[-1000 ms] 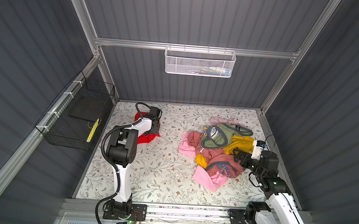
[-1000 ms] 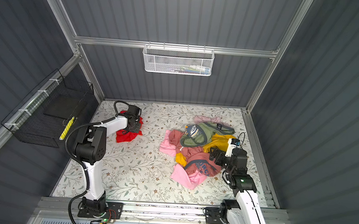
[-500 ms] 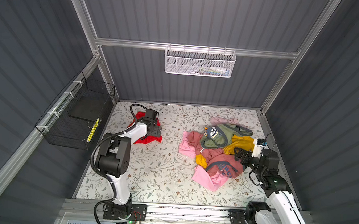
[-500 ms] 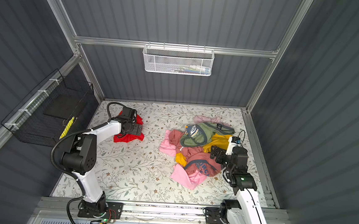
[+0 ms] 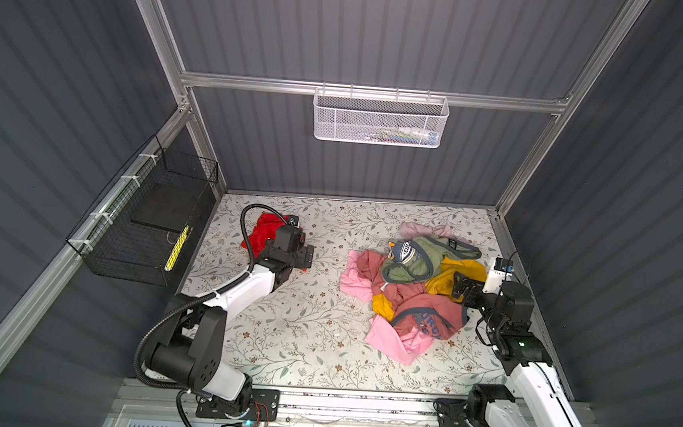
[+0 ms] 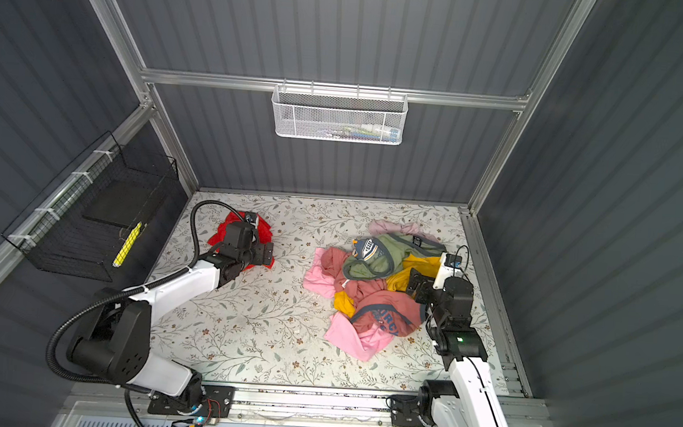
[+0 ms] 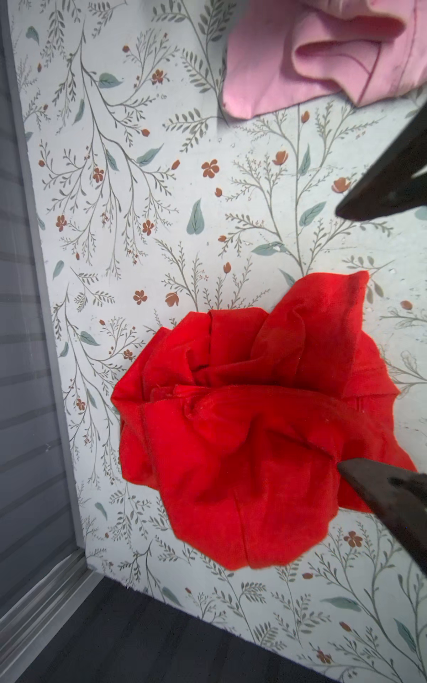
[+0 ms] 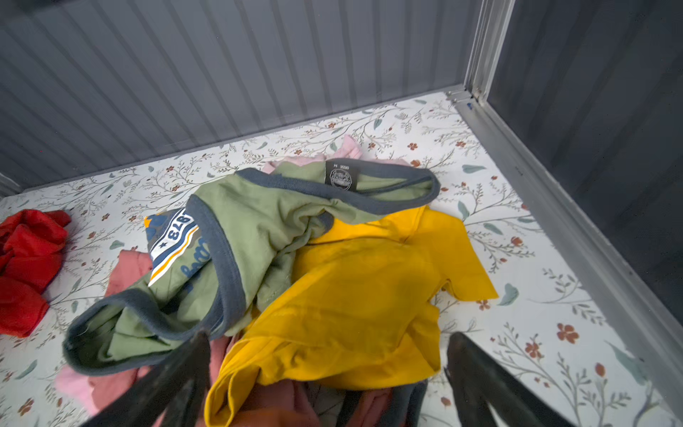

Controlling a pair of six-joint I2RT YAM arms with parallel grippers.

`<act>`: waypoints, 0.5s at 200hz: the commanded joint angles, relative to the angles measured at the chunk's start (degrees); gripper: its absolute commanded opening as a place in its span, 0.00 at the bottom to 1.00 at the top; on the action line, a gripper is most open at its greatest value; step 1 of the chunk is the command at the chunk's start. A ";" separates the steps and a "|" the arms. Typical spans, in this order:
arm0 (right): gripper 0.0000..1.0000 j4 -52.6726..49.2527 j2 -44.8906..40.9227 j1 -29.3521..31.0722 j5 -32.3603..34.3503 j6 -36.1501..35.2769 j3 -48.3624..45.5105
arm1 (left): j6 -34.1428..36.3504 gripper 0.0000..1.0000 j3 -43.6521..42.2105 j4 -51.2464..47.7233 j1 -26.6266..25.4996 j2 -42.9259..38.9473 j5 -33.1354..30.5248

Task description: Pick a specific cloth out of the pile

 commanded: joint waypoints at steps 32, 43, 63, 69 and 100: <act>0.99 20.84 3.78 -0.13 6.71 -6.80 -7.28 | -0.87 1.00 -8.43 8.89 -0.48 -8.16 -7.25; 0.99 25.17 4.92 -0.15 7.20 -7.87 -8.95 | -1.22 1.00 -9.54 8.89 -0.42 -9.19 -8.14; 0.99 32.61 7.34 -0.16 7.70 -9.96 -11.85 | -1.65 1.00 -11.25 9.07 -0.51 -10.56 -9.21; 0.99 34.30 7.93 -0.16 7.88 -10.50 -12.52 | -1.98 1.00 -11.79 9.15 -0.43 -10.88 -9.65; 0.99 40.29 11.47 -0.09 6.46 -11.53 -14.88 | -2.57 1.00 -14.86 11.73 -0.47 -12.84 -10.11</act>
